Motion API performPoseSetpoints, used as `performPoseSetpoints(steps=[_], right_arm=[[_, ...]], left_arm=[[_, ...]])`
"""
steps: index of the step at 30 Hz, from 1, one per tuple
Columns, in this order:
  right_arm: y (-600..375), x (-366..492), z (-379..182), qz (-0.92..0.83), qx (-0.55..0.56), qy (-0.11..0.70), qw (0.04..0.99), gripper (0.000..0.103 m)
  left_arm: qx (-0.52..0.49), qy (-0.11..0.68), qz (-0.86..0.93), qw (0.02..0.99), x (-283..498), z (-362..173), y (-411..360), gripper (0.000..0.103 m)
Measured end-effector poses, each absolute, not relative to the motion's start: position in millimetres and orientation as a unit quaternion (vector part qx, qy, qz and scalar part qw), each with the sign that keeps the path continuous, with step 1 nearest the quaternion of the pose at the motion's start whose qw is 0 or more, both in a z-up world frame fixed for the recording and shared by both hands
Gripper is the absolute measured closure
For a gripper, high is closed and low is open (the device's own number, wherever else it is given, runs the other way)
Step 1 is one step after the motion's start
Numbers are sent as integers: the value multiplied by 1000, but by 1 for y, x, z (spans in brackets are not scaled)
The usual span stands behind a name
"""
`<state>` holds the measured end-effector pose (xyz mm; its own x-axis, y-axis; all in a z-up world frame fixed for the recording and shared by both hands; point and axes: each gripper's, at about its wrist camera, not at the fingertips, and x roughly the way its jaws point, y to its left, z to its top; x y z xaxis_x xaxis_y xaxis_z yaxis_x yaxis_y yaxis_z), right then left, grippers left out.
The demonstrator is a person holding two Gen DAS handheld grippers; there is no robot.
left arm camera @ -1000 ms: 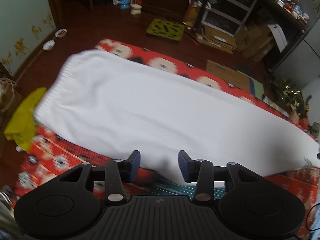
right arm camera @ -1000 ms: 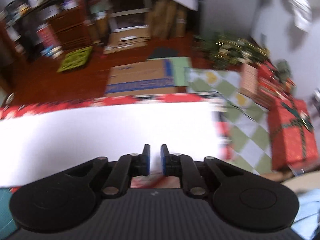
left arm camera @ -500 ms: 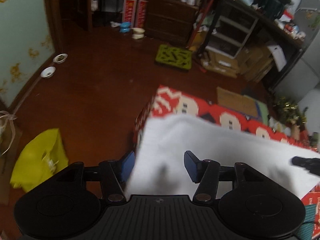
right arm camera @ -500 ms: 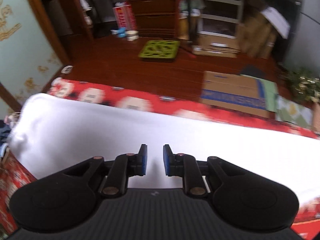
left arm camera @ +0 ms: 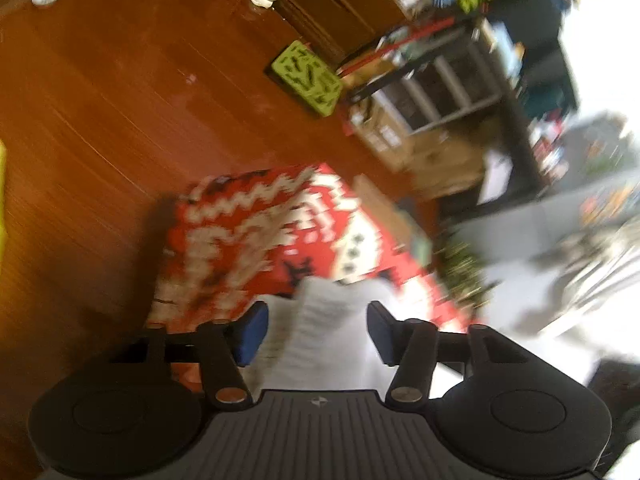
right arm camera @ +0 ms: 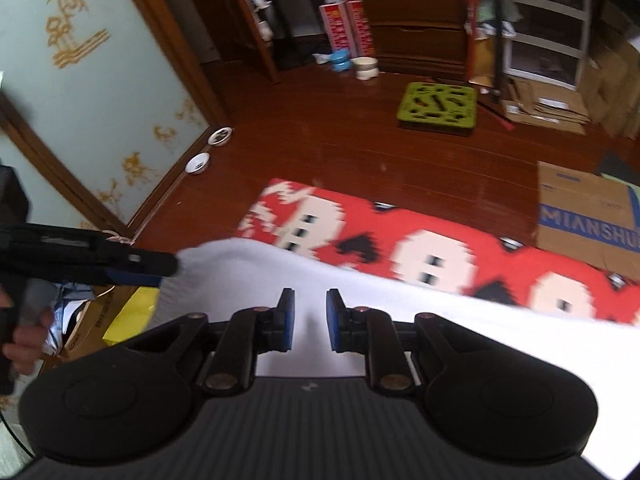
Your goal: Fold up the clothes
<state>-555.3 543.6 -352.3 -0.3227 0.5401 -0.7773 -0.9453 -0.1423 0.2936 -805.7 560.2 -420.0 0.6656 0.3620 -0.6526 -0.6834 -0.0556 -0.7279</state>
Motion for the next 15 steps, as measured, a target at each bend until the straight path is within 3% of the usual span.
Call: performPoseSetpoints(steps=[3, 5, 7, 9, 10, 11, 12, 15], right_arm=[[554, -574, -357, 713, -260, 398, 516, 85], [554, -574, -361, 707, -261, 407, 516, 85], [552, -575, -365, 702, -263, 417, 514, 85], [550, -577, -368, 696, -267, 424, 513, 85], [550, -578, -371, 694, -271, 427, 513, 85], [547, -574, -373, 693, -273, 428, 512, 85], [544, -570, -375, 692, -275, 430, 511, 85], [540, -565, -378, 686, -277, 436, 512, 85]], left_arm=[[-607, 117, 359, 699, -802, -409, 553, 65], [-601, 139, 334, 713, -793, -409, 551, 78], [-593, 160, 309, 726, -784, -408, 549, 84], [-576, 190, 310, 732, -777, -412, 545, 84], [-569, 199, 324, 729, -775, -413, 545, 75], [-568, 197, 337, 724, -777, -415, 546, 58], [-571, 187, 346, 720, -780, -417, 548, 51], [-571, 163, 373, 713, -787, -421, 555, 49]])
